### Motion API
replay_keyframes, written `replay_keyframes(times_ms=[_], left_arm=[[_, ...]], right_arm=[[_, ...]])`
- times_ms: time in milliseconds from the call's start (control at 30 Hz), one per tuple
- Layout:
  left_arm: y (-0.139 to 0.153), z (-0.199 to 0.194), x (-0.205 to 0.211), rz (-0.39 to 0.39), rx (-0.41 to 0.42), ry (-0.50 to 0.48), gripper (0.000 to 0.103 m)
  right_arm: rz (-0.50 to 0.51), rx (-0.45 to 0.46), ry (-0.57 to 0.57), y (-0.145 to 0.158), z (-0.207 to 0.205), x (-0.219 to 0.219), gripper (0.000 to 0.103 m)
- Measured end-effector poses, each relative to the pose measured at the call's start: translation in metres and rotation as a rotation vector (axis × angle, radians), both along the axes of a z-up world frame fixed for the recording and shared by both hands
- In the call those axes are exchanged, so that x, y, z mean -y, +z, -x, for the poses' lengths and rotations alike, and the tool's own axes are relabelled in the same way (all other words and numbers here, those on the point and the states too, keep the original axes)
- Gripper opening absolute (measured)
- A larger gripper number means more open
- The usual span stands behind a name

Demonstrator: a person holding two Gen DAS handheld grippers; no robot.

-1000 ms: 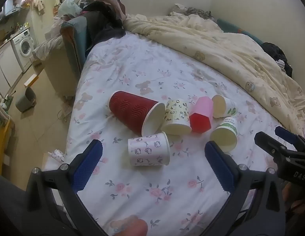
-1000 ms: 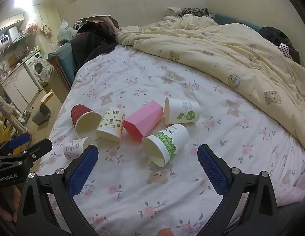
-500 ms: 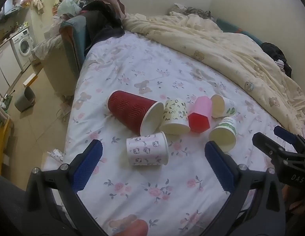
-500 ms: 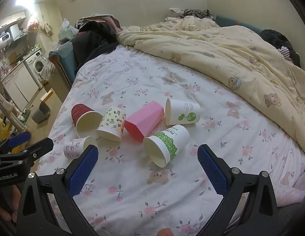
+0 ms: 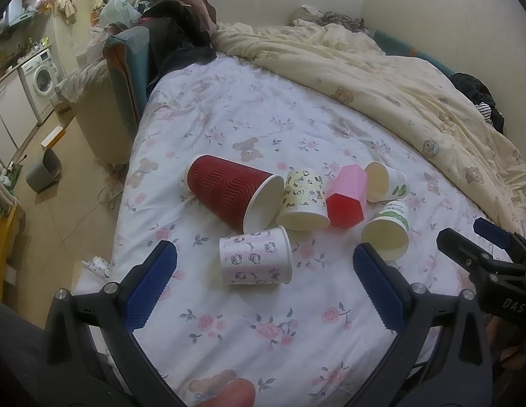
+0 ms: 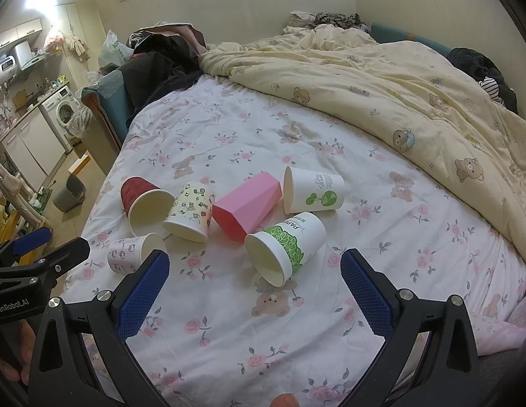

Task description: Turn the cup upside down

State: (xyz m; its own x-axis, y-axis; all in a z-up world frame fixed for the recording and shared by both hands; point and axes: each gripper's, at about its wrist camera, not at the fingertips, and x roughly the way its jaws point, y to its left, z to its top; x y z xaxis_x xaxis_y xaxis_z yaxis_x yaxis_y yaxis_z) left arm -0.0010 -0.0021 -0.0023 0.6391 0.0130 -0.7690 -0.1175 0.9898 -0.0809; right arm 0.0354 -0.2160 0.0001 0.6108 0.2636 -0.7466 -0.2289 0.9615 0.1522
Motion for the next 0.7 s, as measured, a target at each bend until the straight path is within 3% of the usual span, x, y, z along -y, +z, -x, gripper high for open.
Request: replay_keyframes(times_ms=[700], left_arm=[[0.0021, 0.0004, -0.0009, -0.003, 0.0, 0.001, 0.103]], right_arm=[[0.004, 0.001, -0.001, -0.0027, -0.0005, 0.0, 0.103]])
